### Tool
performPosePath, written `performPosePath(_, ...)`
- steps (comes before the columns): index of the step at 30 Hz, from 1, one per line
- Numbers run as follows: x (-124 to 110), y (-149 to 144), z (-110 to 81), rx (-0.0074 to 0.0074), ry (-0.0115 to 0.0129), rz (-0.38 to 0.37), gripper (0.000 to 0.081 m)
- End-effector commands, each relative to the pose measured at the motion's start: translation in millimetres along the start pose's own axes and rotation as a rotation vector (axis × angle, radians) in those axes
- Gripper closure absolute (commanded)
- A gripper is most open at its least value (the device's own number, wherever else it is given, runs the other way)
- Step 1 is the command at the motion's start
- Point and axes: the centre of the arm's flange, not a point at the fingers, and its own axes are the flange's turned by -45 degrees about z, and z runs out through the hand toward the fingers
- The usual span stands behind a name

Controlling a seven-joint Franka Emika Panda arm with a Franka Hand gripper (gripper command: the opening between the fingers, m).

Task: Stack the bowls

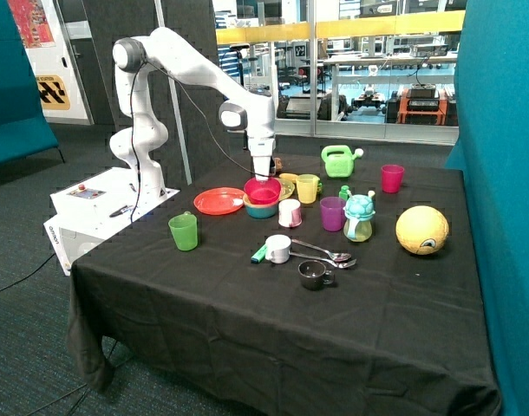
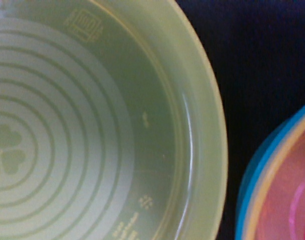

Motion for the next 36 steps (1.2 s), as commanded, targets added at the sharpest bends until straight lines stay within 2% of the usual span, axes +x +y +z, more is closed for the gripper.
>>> performPosePath(1,-5,-3,9.1,-0.0040,0.0048,0.004,0.0808)
performPosePath(25,-12,-10,16.8,-0.0040,0.0048,-0.012,0.0796)
performPosePath(29,-13,-10,20.4,-0.0040,0.0048,-0.008,0.0526)
performPosePath(31,-14,-10,21.7,-0.0040,0.0048,-0.007,0.0437)
performPosePath(33,-15,-9,22.3,-0.0040,0.0048,-0.007,0.0396)
performPosePath(36,-15,-8,22.1,-0.0040,0.0048,-0.007,0.0388)
